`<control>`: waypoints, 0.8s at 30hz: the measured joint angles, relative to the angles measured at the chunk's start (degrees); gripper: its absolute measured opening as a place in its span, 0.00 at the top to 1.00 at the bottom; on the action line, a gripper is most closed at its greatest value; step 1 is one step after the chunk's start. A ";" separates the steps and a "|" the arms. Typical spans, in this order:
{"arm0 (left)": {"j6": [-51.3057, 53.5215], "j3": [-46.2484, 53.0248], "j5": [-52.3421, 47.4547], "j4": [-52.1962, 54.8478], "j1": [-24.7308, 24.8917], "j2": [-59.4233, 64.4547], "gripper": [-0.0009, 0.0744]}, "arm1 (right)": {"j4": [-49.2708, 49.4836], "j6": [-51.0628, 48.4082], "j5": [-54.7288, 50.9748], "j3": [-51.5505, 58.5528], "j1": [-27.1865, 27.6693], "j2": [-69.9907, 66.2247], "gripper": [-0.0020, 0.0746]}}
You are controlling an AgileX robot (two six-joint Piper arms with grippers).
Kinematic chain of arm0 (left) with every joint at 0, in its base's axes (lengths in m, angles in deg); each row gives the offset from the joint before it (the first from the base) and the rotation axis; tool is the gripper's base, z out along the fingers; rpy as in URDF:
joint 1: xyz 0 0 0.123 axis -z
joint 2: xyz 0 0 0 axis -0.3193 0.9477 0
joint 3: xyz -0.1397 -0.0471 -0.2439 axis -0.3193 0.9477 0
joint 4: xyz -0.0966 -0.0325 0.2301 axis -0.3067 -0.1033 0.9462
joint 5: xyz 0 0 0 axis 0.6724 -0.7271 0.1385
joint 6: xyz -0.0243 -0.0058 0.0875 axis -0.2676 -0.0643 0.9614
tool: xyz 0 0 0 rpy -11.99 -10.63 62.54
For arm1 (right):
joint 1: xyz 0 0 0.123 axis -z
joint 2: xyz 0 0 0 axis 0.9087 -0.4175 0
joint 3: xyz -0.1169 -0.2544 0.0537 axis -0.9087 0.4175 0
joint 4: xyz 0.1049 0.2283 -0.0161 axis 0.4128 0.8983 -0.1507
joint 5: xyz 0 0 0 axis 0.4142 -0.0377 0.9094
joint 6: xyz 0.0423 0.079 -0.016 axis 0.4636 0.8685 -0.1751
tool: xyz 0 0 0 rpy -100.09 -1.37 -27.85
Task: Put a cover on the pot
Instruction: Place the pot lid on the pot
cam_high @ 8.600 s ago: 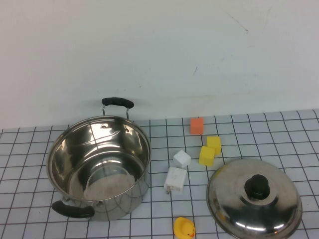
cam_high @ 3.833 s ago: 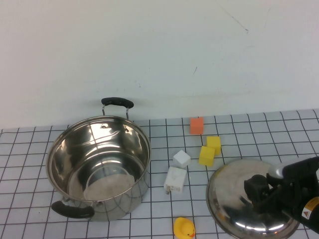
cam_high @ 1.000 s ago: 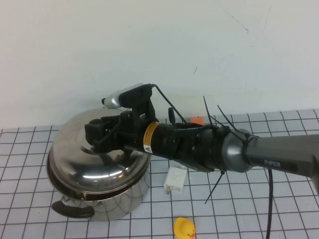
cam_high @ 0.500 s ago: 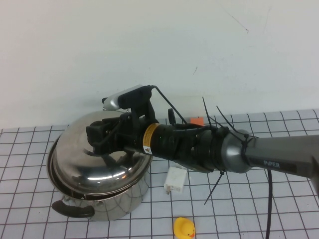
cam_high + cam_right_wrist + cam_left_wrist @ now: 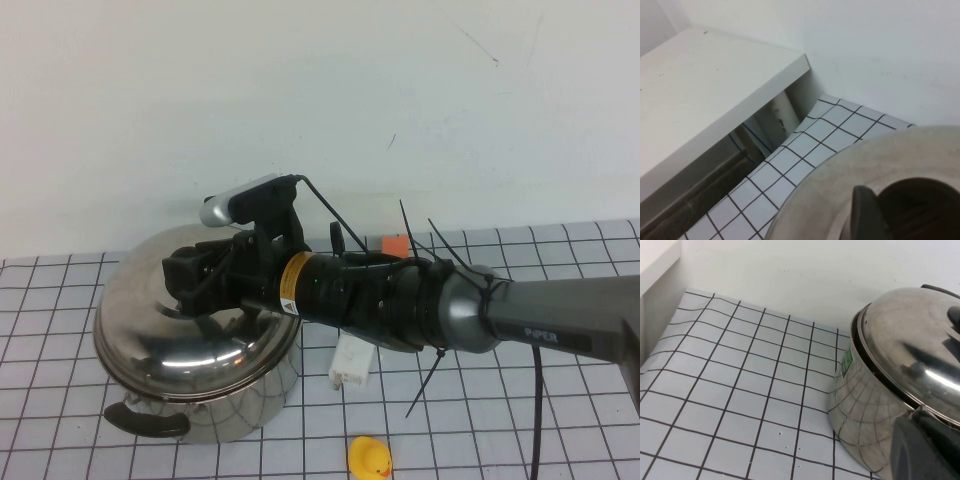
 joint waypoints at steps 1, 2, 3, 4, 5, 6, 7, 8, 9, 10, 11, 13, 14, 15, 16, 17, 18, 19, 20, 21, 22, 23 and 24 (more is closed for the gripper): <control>0.00 0.00 0.00 0.00 0.00 0.00 0.99 | 0.00 0.00 0.00 0.00 0.00 0.00 0.52; 0.00 0.00 0.00 0.00 0.00 0.00 0.99 | 0.10 -0.13 0.00 0.00 0.00 -0.05 0.52; 0.00 0.00 0.00 0.00 0.00 0.00 0.99 | 0.10 -0.13 0.00 0.00 0.00 -0.14 0.52; 0.00 0.00 0.00 0.00 0.00 0.00 0.99 | 0.21 -0.25 0.23 0.00 0.00 -0.28 0.52; 0.00 0.00 0.00 0.00 0.00 0.00 0.99 | 0.43 -0.49 0.67 0.00 0.00 -0.40 0.52; 0.00 0.00 0.00 0.00 0.00 0.00 0.99 | 0.89 -0.72 0.92 0.00 0.00 -0.67 0.52; 0.00 0.00 0.00 0.00 0.00 0.00 0.99 | 0.88 -0.85 1.05 0.00 0.00 -1.02 0.52; 0.00 0.00 0.00 0.00 0.00 0.00 0.99 | 1.16 -1.00 1.33 0.00 0.00 -1.32 0.52; -0.10 0.00 0.00 0.00 0.00 0.00 0.99 | 1.16 -1.12 1.44 -0.15 0.00 -1.56 0.52; -0.22 0.00 0.00 0.00 0.00 0.00 0.99 | 1.25 -1.12 1.44 -0.28 0.00 -1.81 0.52; -0.22 0.00 0.00 0.00 0.00 0.00 0.99 | 1.25 -1.12 1.44 -0.55 0.00 -1.91 0.52; -0.22 0.00 0.00 0.00 0.00 0.00 0.99 | 1.25 -1.63 1.44 -0.80 0.00 -2.32 0.52; -0.22 0.00 0.00 0.00 0.00 0.00 0.99 | 1.25 -1.81 1.44 -1.22 0.00 -2.59 0.52; -0.22 0.00 0.00 0.00 0.00 0.00 0.99 | 1.25 -2.06 1.44 -1.46 0.00 -2.70 0.52; -0.22 0.00 0.00 0.00 0.00 0.00 0.99 | 1.25 -2.05 1.44 -1.86 0.00 -2.89 0.52; -0.22 0.00 0.00 0.00 0.00 0.00 0.99 | 1.25 -2.14 1.44 -2.10 0.00 -2.92 0.52; -0.22 0.00 0.00 0.00 0.00 0.00 0.99 | 1.25 -2.14 1.44 -2.37 0.00 -3.04 0.52; -0.22 0.00 0.00 0.00 0.00 0.00 0.99 | 1.25 -2.14 1.44 -2.52 0.00 -3.04 0.52; -0.22 0.00 0.00 0.00 0.00 0.00 0.99 | 1.25 -2.14 1.44 -2.52 0.00 -3.04 0.51; -0.22 0.00 0.00 0.00 0.00 0.00 0.99 | 1.25 -2.14 1.49 -2.52 0.00 -3.04 0.50; -0.22 0.00 0.00 0.00 0.00 0.00 0.99 | 1.25 -2.14 2.05 -2.52 0.00 -3.04 0.50; -0.22 0.00 0.00 0.00 0.00 0.00 0.99 | 0.60 -2.14 2.92 -2.52 0.27 -3.04 0.50; -0.22 0.00 0.00 0.00 0.00 0.00 0.99 | -0.57 -2.14 4.53 -2.52 0.73 -2.92 0.50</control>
